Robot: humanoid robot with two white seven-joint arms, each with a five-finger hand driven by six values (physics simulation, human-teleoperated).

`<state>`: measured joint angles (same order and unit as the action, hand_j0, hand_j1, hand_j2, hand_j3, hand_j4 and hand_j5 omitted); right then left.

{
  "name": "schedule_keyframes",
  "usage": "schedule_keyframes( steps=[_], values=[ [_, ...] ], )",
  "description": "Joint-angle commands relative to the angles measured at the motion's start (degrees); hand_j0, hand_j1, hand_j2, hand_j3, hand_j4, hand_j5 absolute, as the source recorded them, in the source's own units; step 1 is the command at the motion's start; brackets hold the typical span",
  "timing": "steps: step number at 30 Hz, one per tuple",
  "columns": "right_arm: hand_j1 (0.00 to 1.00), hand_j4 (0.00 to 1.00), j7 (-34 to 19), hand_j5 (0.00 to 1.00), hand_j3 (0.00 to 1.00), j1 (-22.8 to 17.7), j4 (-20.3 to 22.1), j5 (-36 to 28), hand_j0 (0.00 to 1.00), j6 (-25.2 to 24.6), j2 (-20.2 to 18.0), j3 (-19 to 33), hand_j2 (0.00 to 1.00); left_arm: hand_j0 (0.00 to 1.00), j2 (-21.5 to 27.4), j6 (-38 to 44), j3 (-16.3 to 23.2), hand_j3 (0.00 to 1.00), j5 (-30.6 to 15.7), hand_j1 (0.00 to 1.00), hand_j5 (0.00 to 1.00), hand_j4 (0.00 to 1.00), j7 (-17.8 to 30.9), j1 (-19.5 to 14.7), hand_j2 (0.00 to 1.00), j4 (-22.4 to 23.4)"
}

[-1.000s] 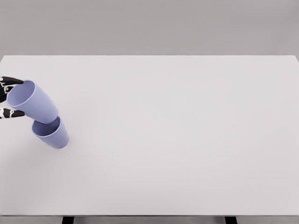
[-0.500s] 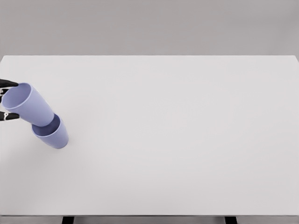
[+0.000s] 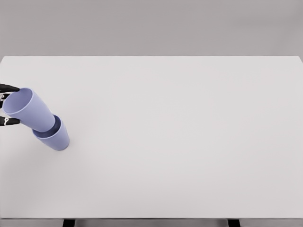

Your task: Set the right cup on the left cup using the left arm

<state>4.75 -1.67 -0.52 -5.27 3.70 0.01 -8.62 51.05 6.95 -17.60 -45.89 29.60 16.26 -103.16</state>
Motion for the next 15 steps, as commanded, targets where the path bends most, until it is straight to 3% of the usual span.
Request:
schedule_keyframes(
  steps=[1,11,15],
  values=[
    [1.0,1.0,0.0,1.0,1.0,0.0,0.0,0.0,1.0,0.0,0.0,0.0,1.0,0.63,0.0,0.0,0.1,0.63,-0.3,0.63,0.63,0.63,0.1,0.0,0.63,0.0],
    [1.0,1.0,0.0,1.0,1.0,0.0,0.0,0.0,1.0,0.0,0.0,0.0,1.0,0.64,-0.1,0.0,0.6,0.64,-0.3,0.64,0.64,0.64,0.2,0.1,0.64,0.0],
    [1.0,1.0,0.0,1.0,1.0,0.0,0.0,0.0,1.0,0.0,0.0,0.0,1.0,0.69,-0.1,-0.1,0.7,0.69,-0.3,0.69,0.69,0.69,0.2,0.1,0.69,0.0]
  ],
)
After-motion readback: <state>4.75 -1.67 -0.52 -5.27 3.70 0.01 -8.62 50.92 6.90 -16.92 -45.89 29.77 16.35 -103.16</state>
